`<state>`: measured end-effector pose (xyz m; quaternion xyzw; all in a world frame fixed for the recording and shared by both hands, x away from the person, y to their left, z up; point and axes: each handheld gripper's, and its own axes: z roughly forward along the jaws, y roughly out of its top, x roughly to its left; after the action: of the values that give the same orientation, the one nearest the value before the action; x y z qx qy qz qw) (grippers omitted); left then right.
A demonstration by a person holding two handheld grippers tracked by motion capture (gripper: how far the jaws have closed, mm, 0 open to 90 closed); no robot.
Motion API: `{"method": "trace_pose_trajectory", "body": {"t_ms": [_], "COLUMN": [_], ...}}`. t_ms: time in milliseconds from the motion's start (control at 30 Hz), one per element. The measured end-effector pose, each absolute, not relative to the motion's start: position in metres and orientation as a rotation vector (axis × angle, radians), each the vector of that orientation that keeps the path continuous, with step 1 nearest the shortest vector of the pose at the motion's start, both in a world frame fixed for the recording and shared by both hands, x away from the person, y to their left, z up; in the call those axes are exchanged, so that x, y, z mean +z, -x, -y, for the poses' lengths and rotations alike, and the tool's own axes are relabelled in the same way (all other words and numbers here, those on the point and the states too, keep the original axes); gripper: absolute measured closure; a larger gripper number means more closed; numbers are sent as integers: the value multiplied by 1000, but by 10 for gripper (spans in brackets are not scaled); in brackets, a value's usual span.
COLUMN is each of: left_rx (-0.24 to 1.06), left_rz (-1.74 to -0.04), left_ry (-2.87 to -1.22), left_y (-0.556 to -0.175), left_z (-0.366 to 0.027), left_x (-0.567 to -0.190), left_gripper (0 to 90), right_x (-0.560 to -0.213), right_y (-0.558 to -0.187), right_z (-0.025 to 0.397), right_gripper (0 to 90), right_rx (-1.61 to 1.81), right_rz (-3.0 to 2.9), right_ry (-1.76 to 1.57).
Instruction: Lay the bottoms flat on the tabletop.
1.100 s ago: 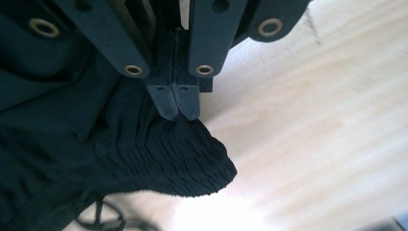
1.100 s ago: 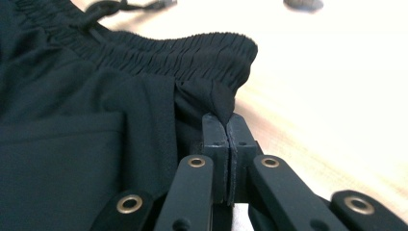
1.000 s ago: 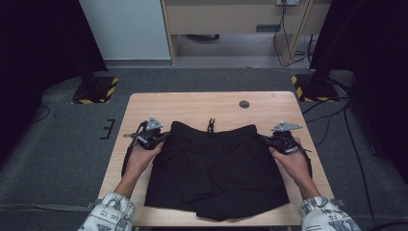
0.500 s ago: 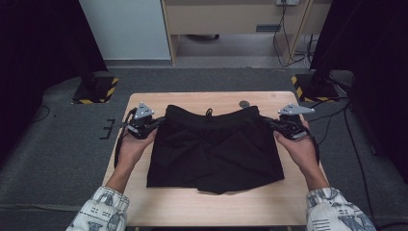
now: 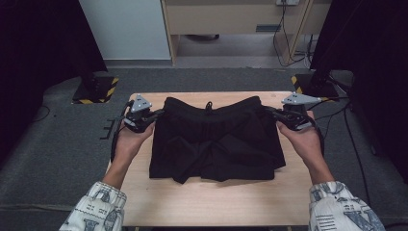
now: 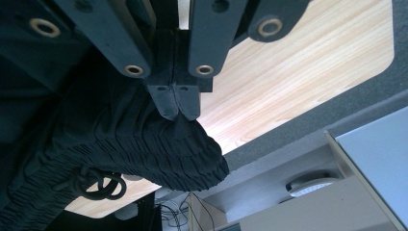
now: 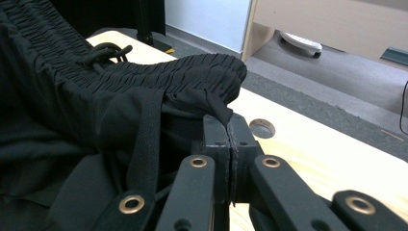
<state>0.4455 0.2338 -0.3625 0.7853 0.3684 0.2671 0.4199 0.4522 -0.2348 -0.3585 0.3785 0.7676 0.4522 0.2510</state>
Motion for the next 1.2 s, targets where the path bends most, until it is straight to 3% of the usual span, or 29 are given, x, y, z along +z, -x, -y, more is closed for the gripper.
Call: {"method": "trace_pose_trajectory", "body": {"t_ms": [300, 667, 1200], "left_rx": [664, 725, 676], "left_rz": [-930, -911, -962], "left_ry": [-1958, -1933, -1984], "left_y": [-450, -454, -487], "left_z": [-233, -232, -224], "left_x": [-350, -309, -332], "left_gripper": [887, 886, 884], "right_x": [-349, -301, -339], "right_y": [-454, -453, -472], "right_z": [234, 235, 238], "right_gripper": [894, 894, 894], "right_rx": [1241, 1285, 1280], "right_rz": [-2078, -2007, -2027], "right_ry": [-1024, -993, -1066]}}
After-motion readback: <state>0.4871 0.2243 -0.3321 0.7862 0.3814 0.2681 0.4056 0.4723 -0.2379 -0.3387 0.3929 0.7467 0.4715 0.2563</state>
